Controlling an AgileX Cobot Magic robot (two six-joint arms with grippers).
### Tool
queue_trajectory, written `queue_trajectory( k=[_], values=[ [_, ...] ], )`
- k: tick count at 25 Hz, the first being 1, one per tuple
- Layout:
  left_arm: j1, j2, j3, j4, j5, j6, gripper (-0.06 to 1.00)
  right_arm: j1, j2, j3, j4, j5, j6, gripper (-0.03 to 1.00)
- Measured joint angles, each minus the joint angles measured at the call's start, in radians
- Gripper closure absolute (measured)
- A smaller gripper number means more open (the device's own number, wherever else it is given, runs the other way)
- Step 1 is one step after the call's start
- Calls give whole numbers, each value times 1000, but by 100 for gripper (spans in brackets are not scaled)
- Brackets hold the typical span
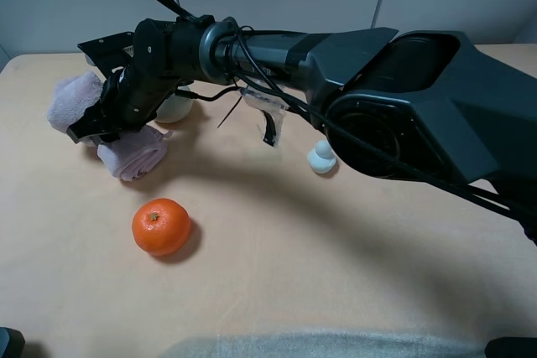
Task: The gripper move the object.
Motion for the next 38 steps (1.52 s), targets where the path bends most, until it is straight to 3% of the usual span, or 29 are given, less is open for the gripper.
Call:
queue_trajectory(
  k=[4,6,11,27,38],
  values=[
    [0,0,0,0,0,0,-2,0,0,-1,3,9,0,55],
    [0,0,0,0,0,0,-2,0,0,-1,12,15,0,43],
    [0,0,0,0,0,0,-2,0,2,-1,31,17,0,29],
    [0,0,0,0,0,0,-2,0,-45,-1,36,57,0,28],
    [0,0,0,0,0,0,-2,-47,-197,-1,-24,275,0,28]
  ],
)
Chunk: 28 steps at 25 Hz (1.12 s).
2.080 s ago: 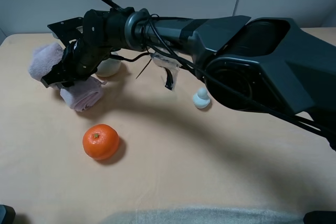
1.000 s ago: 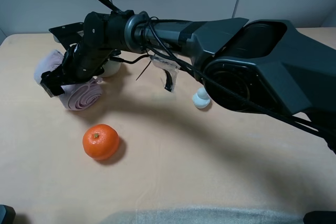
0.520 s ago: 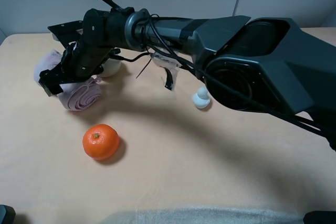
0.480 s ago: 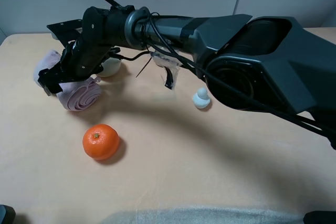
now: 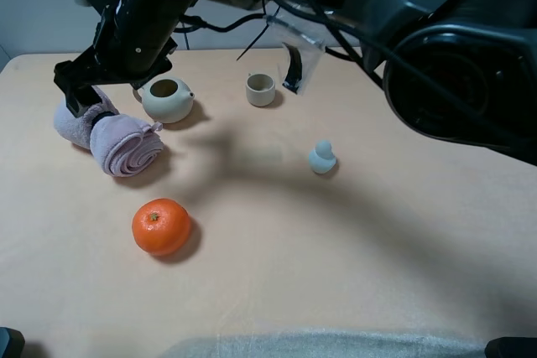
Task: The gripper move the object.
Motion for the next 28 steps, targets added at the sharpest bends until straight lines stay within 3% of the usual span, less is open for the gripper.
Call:
queue_trajectory(
  k=[7,15,28],
  values=[
    [0,0,0,0,0,0,-2,-32,-73,-1,-25,130,0,28],
    [0,0,0,0,0,0,-2,-85,-170,-2,-78,343,37,28],
    [0,0,0,0,0,0,-2,-154,-341,56,-136,369,46,28]
  ],
)
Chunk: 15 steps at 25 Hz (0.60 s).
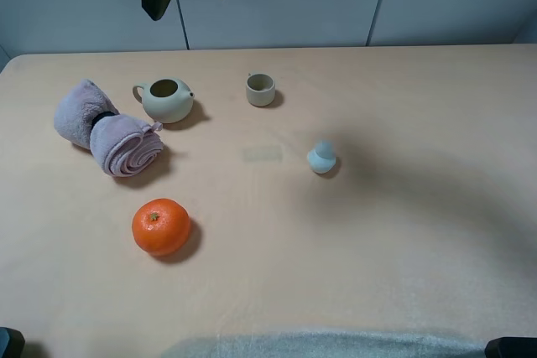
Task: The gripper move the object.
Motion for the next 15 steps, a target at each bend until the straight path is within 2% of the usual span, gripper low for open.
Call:
queue_trajectory(
  k=[4,15],
  values=[
    [0,0,0,0,0,0,-2,-17,-106,124,-43,0,3,28],
    [0,0,0,0,0,0,-2,-78,-343,382,-69,1,7,28]
  ],
)
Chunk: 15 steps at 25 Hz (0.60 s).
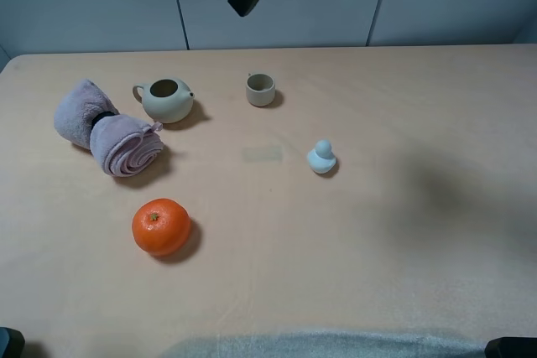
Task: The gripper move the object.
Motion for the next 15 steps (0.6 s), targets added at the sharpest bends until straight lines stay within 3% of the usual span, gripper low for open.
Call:
queue_trajectory(
  k=[8,15],
  values=[
    [0,0,0,0,0,0,-2,-62,-238,232,-55,0,0,28],
    [0,0,0,0,0,0,-2,-68,-482,406,-166,1,62,28]
  ],
)
